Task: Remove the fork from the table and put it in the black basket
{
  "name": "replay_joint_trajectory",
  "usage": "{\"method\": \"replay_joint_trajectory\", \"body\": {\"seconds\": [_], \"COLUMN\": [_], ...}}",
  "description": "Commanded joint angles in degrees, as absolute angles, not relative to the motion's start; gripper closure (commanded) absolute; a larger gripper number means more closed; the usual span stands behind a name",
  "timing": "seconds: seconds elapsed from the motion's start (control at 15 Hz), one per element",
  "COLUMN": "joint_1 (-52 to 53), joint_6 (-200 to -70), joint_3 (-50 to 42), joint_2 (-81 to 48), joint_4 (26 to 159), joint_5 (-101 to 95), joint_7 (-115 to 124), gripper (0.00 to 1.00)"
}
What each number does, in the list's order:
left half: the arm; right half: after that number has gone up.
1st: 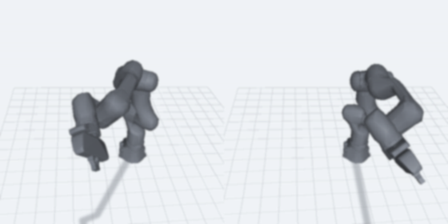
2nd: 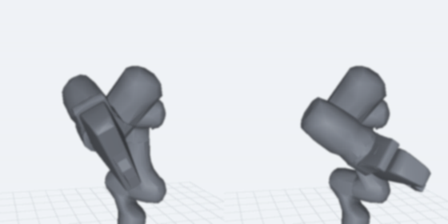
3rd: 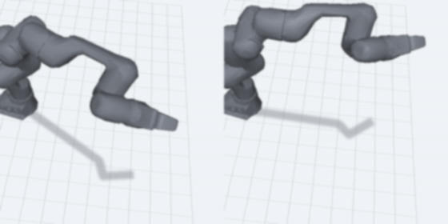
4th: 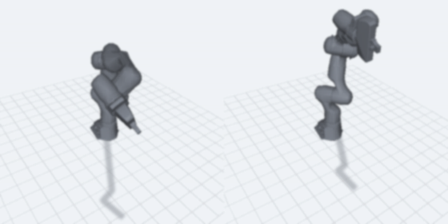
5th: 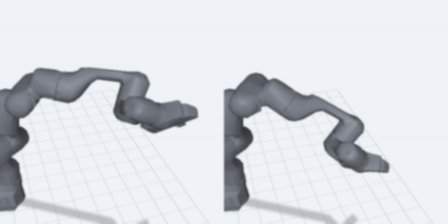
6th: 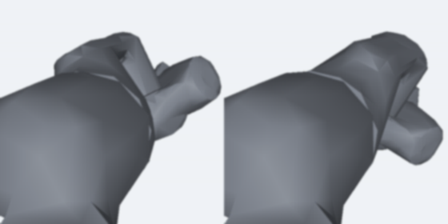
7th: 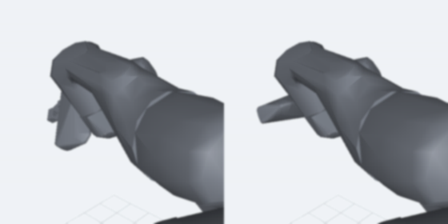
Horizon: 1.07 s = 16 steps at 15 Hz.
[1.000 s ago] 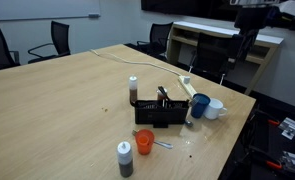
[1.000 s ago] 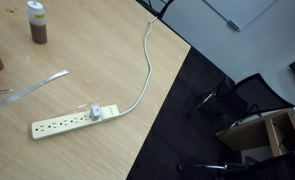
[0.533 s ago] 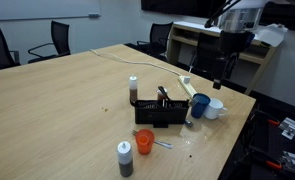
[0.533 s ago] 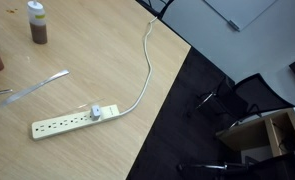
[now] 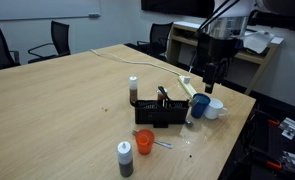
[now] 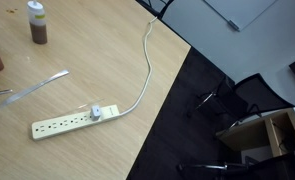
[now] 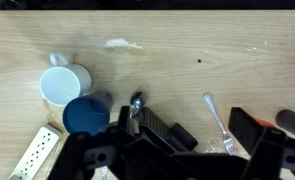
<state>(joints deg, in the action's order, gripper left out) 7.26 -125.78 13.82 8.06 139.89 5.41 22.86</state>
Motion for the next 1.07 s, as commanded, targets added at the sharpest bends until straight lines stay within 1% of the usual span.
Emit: {"method": "replay_joint_trajectory", "body": {"seconds": [0.0, 0.4, 0.67, 0.73, 0.8, 1.0], "joint_1": [7.95, 10.36, 13.02, 13.45, 13.33, 13.79], "joint_6": [-124.73, -125.31, -129.47, -131.37, -130.39, -131.37], "joint_3": [13.06, 14.38, 11.65, 10.88, 11.22, 10.25], "joint_2": [7.12, -4.91, -14.77, -16.93, -13.97, -17.74], "joint_4": [139.09, 132.1, 125.09, 123.58, 126.45, 123.5], "joint_5": [6.89, 5.07, 3.88, 4.65, 4.74, 4.9], "joint_7": [25.41, 44.97, 59.44, 61.73, 57.37, 60.18], "gripper": [0.0, 0.0, 0.0, 0.0, 0.0, 0.0]}}
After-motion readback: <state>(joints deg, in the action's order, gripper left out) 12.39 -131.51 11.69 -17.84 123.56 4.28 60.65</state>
